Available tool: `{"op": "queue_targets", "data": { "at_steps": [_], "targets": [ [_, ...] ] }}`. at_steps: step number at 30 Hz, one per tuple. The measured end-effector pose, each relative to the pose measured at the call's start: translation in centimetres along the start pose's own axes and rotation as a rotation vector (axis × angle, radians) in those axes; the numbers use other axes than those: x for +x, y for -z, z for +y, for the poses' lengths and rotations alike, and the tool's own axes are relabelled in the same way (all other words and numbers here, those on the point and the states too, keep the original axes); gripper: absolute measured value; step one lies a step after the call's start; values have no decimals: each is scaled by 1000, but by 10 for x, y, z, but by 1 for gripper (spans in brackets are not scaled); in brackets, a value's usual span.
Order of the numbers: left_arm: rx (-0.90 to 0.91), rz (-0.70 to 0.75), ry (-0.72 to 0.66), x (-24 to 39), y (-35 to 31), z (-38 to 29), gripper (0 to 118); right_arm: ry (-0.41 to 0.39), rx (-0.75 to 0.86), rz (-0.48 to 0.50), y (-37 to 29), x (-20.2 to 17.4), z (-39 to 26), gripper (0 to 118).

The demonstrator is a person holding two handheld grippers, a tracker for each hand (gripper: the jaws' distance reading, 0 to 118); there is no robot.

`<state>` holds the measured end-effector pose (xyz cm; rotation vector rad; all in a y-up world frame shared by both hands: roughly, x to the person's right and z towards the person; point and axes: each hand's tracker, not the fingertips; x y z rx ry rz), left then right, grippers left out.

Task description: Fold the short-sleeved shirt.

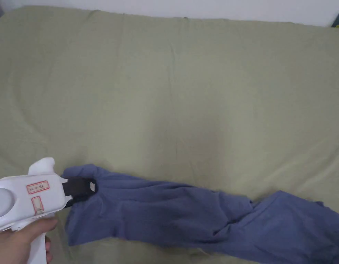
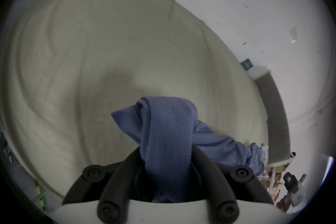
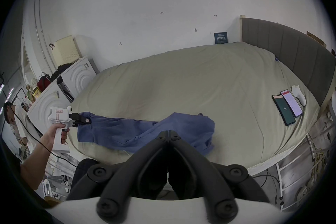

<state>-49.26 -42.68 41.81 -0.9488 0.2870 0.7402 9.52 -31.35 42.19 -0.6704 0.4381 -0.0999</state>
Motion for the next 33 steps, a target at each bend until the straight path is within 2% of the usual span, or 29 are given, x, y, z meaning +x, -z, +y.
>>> {"op": "queue_targets", "data": {
  "at_steps": [3,6,9,11,13,14,15,16,17,18,19,20,23,24,25,26,27,28,30,33],
  "targets": [
    [17,-16,-7,52,-21,-23,7,1,21,18,-6,4,-3,0],
    [56,-118,19,108,-21,-57,7,16,44,33,-13,11,-8,0],
    [25,-143,-12,147,22,-86,8,14,51,33,-19,16,-14,0],
    [-63,-153,-22,161,61,-95,8,19,57,36,-24,20,-16,0],
    [-45,-100,-12,168,84,-106,10,46,71,51,-31,26,-18,0],
    [-34,-60,64,171,88,-105,18,47,73,49,-34,28,-18,0],
    [-15,-77,99,172,86,-102,36,46,77,47,-36,29,-18,0],
    [-12,-162,101,170,73,-102,77,40,80,42,-38,31,-19,0],
    [-28,-237,96,168,59,-97,104,34,81,39,-40,32,-19,0],
    [1,-298,93,163,42,-92,117,32,81,39,-40,34,-20,0],
    [78,-332,109,156,22,-86,118,33,80,39,-40,35,-20,0],
    [144,-367,122,148,-2,-79,118,36,77,40,-39,36,-22,0],
    [269,-305,161,114,-36,-62,118,48,64,43,-34,37,-26,0],
    [273,-202,150,105,-35,-61,118,56,56,47,-31,38,-28,0],
    [251,-158,151,96,-32,-61,112,68,49,52,-29,37,-29,0],
    [218,-141,165,89,-26,-63,96,80,39,60,-26,37,-30,0],
    [186,-141,195,87,-19,-66,63,90,31,66,-25,36,-31,0],
    [175,-138,216,87,-11,-71,24,97,28,73,-24,36,-32,0],
    [133,-116,257,102,16,-85,20,95,33,73,-24,34,-33,0],
    [5,-248,297,139,53,-111,20,96,36,66,-26,32,-31,0]
  ]
}}
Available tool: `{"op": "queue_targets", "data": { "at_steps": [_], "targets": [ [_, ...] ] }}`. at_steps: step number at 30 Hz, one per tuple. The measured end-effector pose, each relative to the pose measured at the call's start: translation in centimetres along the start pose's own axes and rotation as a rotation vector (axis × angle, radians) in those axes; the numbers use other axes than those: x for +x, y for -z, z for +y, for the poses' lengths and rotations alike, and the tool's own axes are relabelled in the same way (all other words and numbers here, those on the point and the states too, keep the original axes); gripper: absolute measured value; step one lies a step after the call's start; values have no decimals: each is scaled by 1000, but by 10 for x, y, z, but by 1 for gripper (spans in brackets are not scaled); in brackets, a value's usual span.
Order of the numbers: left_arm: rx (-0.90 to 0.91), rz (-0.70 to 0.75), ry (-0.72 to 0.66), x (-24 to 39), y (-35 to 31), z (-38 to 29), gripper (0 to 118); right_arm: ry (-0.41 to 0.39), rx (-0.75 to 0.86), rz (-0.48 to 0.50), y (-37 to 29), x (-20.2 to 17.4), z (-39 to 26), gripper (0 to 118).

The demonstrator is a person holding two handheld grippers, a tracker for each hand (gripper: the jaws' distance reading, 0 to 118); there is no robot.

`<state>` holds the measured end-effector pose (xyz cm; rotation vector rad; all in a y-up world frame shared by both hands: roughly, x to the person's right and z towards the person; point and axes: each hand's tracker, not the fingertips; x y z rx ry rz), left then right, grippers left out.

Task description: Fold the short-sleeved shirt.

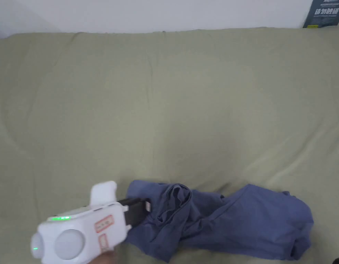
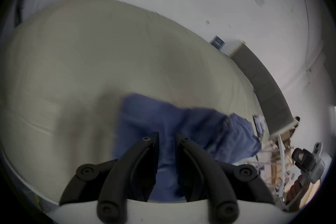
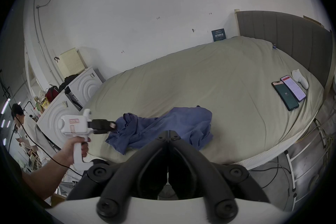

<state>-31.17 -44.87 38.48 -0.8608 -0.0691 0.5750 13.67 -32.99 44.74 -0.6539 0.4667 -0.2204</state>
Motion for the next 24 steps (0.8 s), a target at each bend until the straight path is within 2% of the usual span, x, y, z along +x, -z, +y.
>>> {"op": "queue_targets", "data": {
  "at_steps": [3,5,8,10,12,16,18,22,23,24],
  "targets": [
    [-80,-113,15,38,48,-17,20,1,14,-18,-7,2,2,0],
    [-176,-129,25,59,73,-27,20,-5,21,-39,-11,5,3,0],
    [-90,-62,80,72,72,-28,20,-13,31,-63,-18,8,4,0],
    [-101,-100,-5,62,70,-24,20,-11,36,-67,-20,11,4,0],
    [-112,-129,-42,55,61,-19,20,-9,31,-65,-18,13,4,0],
    [26,-129,108,63,-12,-9,20,-9,24,-61,-15,14,0,0],
    [85,-72,130,59,-46,-6,20,1,25,-39,-13,13,-1,0],
    [109,-68,118,44,-71,-4,21,-19,9,-20,-3,9,-6,0],
    [116,-63,115,41,-70,-2,31,-24,9,-15,-3,7,-6,0],
    [131,-59,86,33,-72,1,60,-27,10,-11,-2,4,-6,0]
  ]
}}
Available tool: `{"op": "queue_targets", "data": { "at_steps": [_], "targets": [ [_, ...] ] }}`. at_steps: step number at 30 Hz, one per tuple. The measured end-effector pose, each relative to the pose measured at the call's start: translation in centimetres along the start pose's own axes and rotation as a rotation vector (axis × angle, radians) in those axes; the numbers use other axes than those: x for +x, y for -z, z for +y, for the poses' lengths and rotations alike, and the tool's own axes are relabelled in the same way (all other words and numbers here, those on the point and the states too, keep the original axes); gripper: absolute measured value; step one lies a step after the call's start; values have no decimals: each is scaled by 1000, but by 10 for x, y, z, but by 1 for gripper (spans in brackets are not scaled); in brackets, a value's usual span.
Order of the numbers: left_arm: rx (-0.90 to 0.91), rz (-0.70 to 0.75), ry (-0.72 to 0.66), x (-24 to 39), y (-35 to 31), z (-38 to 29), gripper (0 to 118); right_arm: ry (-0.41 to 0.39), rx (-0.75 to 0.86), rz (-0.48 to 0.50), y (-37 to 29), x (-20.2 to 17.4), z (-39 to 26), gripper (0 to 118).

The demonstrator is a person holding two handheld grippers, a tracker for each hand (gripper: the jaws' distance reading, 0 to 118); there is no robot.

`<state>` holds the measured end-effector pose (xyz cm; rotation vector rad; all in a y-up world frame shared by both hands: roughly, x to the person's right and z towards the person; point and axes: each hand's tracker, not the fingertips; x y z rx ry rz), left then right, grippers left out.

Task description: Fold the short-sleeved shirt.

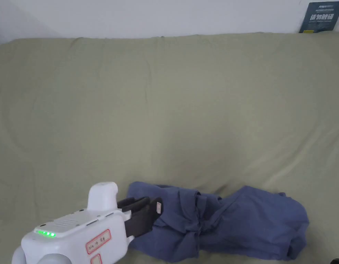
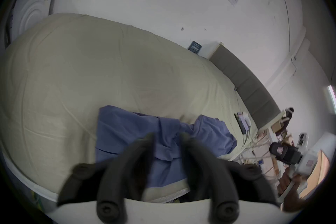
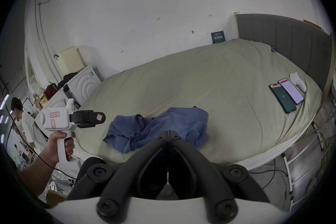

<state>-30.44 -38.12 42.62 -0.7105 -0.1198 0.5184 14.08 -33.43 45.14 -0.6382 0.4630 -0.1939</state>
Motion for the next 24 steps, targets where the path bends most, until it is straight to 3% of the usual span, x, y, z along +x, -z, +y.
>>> {"op": "queue_targets", "data": {
  "at_steps": [1,2,5,10,12,13,16,17,20,21,22,24],
  "targets": [
    [15,-8,-37,-11,-3,4,112,0,-1,2,0,-3,1,0],
    [17,-62,-111,-28,-2,8,118,0,-2,3,0,-4,1,0],
    [45,-164,-307,-84,1,18,118,-8,-3,7,-1,-6,1,0],
    [-145,-384,-549,-186,37,14,118,-11,-40,-17,10,-5,0,0],
    [-316,-558,-741,-183,66,-7,118,-6,-50,-22,15,-8,2,0],
    [-367,-547,-771,-184,81,-18,118,-2,-53,-24,17,-10,3,0],
    [-236,-854,-628,-198,117,-9,118,11,-76,-28,26,-13,4,0],
    [-360,-782,-610,-194,132,-14,118,10,-86,-34,30,-15,4,0],
    [-322,-853,-554,-161,156,-22,118,10,-120,-40,40,-19,4,0],
    [-313,-814,-524,-157,156,-21,114,6,-125,-43,42,-21,4,0],
    [-302,-782,-495,-155,155,-20,94,3,-126,-43,42,-23,4,0],
    [-294,-540,-494,-160,150,-14,9,2,-129,-37,43,-25,4,0]
  ]
}}
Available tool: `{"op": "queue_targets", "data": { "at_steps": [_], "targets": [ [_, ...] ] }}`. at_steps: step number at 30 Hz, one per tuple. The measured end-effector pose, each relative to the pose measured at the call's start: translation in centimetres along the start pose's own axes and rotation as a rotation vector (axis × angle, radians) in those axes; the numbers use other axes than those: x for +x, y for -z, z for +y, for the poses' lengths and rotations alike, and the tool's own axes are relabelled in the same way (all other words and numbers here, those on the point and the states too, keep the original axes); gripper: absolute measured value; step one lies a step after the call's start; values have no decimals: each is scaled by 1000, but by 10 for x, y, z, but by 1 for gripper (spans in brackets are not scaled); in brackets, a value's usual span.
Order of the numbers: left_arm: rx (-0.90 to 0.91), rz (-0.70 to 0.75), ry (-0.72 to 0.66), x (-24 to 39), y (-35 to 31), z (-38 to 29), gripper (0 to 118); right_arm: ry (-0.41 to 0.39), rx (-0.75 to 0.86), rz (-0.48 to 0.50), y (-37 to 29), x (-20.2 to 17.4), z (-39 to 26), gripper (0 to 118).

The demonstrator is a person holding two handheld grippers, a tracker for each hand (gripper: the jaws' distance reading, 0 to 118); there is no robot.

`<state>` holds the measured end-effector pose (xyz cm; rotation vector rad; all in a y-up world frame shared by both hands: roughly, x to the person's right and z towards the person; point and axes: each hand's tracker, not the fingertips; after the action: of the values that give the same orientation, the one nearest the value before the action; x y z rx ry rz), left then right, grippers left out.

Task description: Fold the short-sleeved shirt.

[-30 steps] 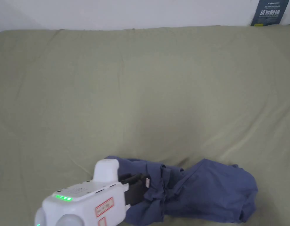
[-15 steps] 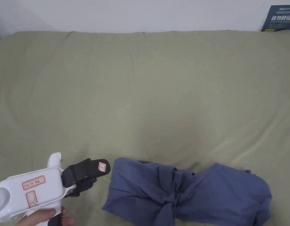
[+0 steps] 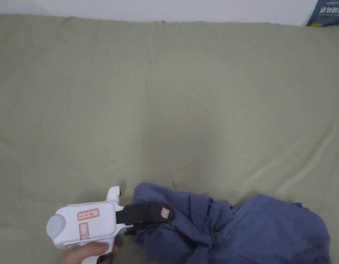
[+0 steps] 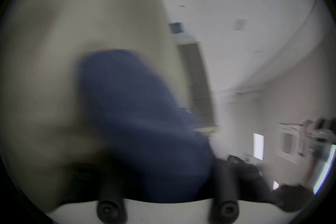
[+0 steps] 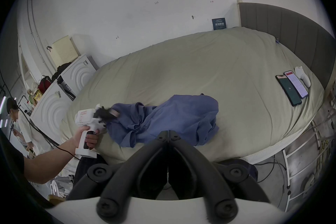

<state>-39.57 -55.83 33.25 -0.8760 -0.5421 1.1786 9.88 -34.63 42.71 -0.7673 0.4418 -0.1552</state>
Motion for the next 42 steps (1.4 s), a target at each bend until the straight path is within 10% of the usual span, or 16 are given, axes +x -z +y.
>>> {"op": "queue_targets", "data": {
  "at_steps": [16,20,25,29,31,34,42],
  "targets": [
    [212,698,153,81,-106,-37,10,-68,46,53,-17,-10,-1,0],
    [195,790,372,142,-61,-57,10,-63,65,70,-25,-7,-3,0],
    [146,596,360,180,46,-77,10,-32,104,68,-39,4,-9,0],
    [86,730,411,171,125,-83,11,-2,132,-27,-53,19,-13,0],
    [105,752,428,163,136,-83,34,24,144,-22,-60,27,-13,0],
    [105,515,318,176,114,-80,111,28,164,-36,-66,34,-14,0],
    [303,406,436,214,12,-71,118,20,148,-13,-58,38,-15,0]
  ]
}}
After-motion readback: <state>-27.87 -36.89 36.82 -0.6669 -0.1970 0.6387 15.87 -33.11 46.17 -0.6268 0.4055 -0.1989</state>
